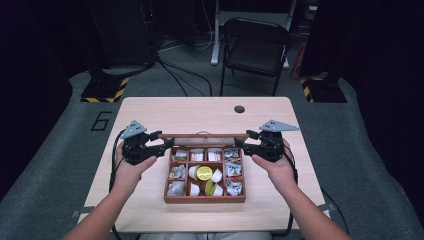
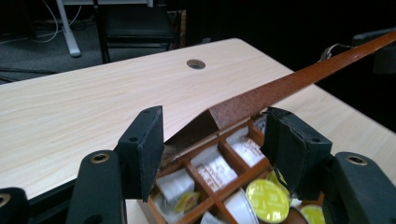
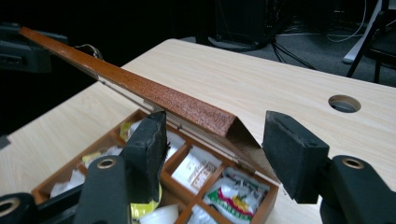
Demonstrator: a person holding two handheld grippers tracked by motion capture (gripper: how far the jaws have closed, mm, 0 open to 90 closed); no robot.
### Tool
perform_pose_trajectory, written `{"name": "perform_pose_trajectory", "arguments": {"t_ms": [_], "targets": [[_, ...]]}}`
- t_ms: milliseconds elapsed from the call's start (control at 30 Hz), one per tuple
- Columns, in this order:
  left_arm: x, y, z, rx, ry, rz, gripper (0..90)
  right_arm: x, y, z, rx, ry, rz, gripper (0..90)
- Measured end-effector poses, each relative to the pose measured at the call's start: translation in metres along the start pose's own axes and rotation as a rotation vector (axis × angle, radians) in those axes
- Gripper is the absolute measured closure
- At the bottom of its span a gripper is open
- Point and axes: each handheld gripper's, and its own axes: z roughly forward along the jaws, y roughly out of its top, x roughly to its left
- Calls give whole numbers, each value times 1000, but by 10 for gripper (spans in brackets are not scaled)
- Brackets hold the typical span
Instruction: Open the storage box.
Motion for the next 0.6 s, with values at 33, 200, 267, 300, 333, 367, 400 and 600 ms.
{"name": "perform_pose_trajectory", "arguments": {"t_ms": [33,200,267,300,333,367,400,600], "targets": [[2,2,1,-2,0,0,384,-1,2,1,-3,0,3,398],[6,9,7,-5,1,-6,385,-5,9,8,-2,-2,18,405],[7,11,12,4,7,7,385,-7,13,13,-3,1,23,405],[7,12,14,2,11,7,384,-8,14,14,-9,-2,22,407],[7,14,17,8,24,20,385,-9,15,15,-10,-5,24,409],[7,15,19,11,33,31,384,-9,16,16,-11,-7,25,411],[7,15,19,11,33,31,384,-10,17,17,-15,-8,24,414],[13,18,30,4,47,34,384,-17,24,25,-22,-8,50,432]]}}
